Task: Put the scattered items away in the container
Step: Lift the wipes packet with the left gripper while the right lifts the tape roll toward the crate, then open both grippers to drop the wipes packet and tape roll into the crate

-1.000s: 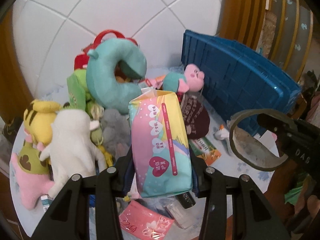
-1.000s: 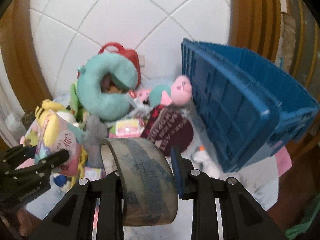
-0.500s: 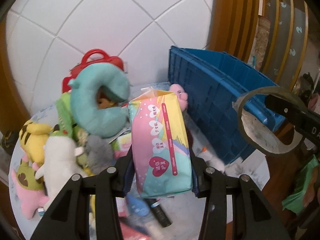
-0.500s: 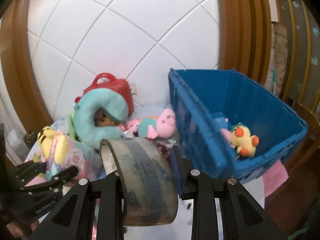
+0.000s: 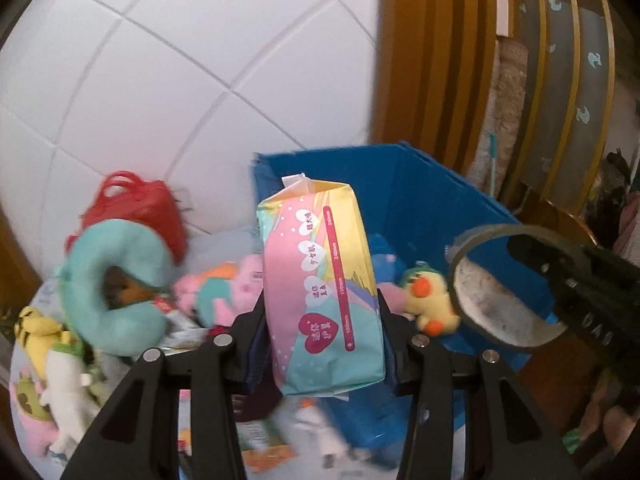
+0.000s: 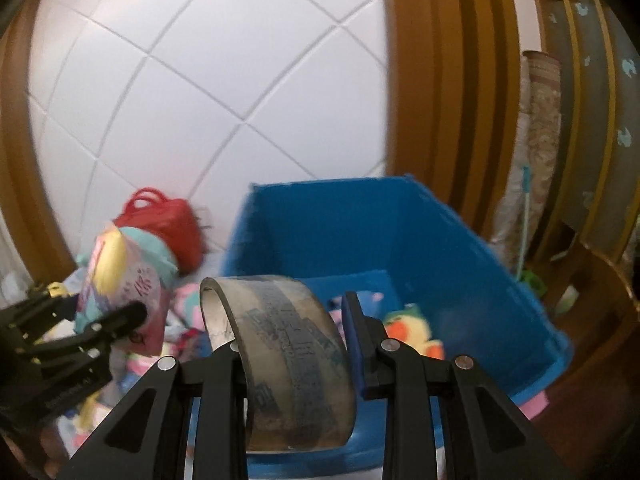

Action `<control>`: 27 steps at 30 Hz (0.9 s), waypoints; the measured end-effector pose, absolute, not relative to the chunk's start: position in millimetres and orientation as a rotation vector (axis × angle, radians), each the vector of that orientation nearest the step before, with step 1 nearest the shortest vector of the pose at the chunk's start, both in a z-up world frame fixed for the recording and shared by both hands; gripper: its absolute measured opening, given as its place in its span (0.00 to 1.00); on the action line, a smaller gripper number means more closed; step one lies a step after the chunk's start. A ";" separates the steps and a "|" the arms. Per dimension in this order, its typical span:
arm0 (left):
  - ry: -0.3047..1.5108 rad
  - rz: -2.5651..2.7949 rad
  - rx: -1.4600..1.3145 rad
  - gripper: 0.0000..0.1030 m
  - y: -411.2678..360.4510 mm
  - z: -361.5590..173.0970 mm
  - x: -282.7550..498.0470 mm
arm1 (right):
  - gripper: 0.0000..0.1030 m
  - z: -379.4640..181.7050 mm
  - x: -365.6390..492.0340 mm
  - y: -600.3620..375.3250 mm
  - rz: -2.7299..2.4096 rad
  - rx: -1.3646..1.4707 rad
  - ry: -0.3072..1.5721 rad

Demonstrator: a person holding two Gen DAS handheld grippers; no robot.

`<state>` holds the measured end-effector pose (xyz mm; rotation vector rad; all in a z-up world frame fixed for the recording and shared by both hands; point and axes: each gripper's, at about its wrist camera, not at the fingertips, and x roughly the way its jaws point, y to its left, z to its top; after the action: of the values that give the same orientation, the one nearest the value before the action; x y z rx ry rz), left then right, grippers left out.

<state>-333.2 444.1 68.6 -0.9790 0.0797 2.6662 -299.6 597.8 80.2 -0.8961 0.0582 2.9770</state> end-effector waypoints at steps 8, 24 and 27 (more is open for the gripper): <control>0.129 2.650 -1.078 0.46 517.8 53.7 -352.1 | 0.26 62.5 -321.5 675.2 2.952 -0.970 0.077; 0.182 2.698 -1.119 0.98 533.1 37.1 -352.6 | 1.00 31.4 -340.4 713.0 2.899 -1.096 0.089; 0.174 2.695 -1.118 0.98 530.9 35.4 -350.4 | 1.00 31.1 -337.1 711.8 2.888 -1.101 0.069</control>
<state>-350.4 530.9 35.4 -1.1178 0.1743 2.6945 -337.1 711.8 31.1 -1.1009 0.0692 2.8883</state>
